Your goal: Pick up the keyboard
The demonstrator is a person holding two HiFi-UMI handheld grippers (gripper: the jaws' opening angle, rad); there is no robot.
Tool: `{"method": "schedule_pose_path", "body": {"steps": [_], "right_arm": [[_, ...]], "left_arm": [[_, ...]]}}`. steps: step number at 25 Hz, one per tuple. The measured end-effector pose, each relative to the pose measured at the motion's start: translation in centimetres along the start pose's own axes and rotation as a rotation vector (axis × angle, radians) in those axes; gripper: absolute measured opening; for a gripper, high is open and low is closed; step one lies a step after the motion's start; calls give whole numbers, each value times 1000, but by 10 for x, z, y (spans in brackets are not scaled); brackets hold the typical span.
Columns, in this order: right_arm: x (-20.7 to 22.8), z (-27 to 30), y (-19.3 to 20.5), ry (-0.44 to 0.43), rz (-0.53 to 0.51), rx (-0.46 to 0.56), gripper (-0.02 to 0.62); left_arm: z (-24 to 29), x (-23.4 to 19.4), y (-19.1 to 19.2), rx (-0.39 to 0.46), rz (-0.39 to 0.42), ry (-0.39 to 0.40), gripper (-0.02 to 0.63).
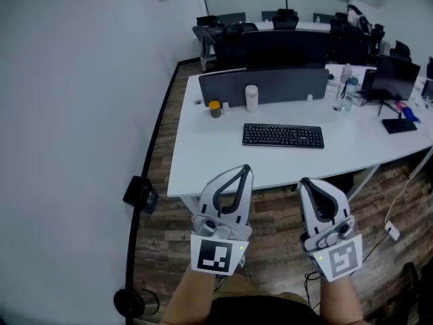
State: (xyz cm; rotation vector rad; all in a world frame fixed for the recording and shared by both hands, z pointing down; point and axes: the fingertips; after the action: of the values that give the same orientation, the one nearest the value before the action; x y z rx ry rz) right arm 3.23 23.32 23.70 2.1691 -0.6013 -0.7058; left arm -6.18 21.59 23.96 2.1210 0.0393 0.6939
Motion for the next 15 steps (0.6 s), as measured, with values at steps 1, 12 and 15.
{"method": "schedule_pose_path", "body": {"steps": [1,12,15], "right_arm": [[5,10,9,3,-3,-7,31],[69,115,86,76,-24,-72,31],[82,138,106,93,-32,-87,31]], "left_arm": [[10,-7,9,7,-3,6,6],[109,-87,96,21,-52,60,6],[130,-103,118,25,-69,77,6]]}}
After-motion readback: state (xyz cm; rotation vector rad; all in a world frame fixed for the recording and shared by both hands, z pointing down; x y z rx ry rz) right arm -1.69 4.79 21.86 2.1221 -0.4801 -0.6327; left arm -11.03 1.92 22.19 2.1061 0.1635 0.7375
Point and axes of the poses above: the fingertips, and each gripper's own axes: z forward along the fingers, x to its right, y out of its underside, and after that the axes turned 10 degrees about x, right-handed
